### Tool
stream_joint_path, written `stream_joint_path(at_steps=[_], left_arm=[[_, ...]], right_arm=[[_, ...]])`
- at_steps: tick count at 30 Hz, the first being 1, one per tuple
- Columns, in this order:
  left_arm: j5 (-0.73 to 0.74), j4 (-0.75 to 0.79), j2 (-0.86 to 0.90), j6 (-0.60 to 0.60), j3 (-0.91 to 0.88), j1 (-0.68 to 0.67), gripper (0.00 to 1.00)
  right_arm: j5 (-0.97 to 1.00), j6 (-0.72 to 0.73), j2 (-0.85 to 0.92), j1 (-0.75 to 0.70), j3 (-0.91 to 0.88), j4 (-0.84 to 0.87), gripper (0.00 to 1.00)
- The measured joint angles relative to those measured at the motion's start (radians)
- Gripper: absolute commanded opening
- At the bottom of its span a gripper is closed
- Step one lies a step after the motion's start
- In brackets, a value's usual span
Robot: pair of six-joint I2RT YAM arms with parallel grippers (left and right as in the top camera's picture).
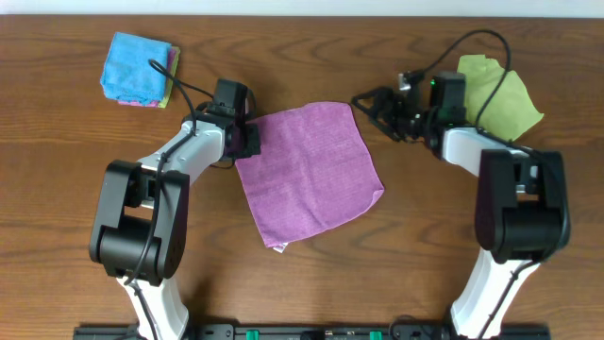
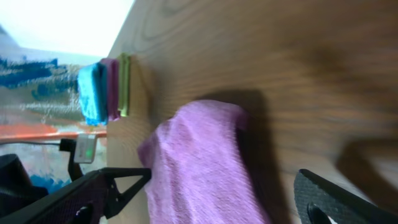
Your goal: Fold the cloth
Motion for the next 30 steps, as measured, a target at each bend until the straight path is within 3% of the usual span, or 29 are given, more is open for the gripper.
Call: stream_joint_path(at_steps=[17, 24, 25, 27, 29, 30], left_arm=[[0.071, -0.071, -0.017, 0.000, 0.001, 0.002, 0.06], [0.039, -0.093, -0.114, 0.000, 0.001, -0.019, 0.06], [0.024, -0.098, -0.147, 0.002, 0.002, -0.025, 0.06], [0.005, -0.119, -0.193, 0.008, 0.005, -0.037, 0.06], [-0.013, -0.153, -0.217, 0.011, 0.012, -0.056, 0.06], [-0.024, -0.175, -0.219, 0.014, 0.014, -0.070, 0.06]], right_arm=[[0.019, -0.092, 0.000, -0.011, 0.000, -0.067, 0.99], [0.006, -0.117, 0.000, -0.019, 0.000, -0.067, 0.89], [-0.003, -0.121, 0.000, -0.023, 0.000, -0.067, 0.84], [-0.023, -0.131, 0.000, -0.032, 0.000, -0.066, 0.60], [-0.050, -0.136, 0.000, -0.042, 0.000, -0.066, 0.04], [-0.065, -0.137, 0.000, -0.046, 0.000, -0.068, 0.02]])
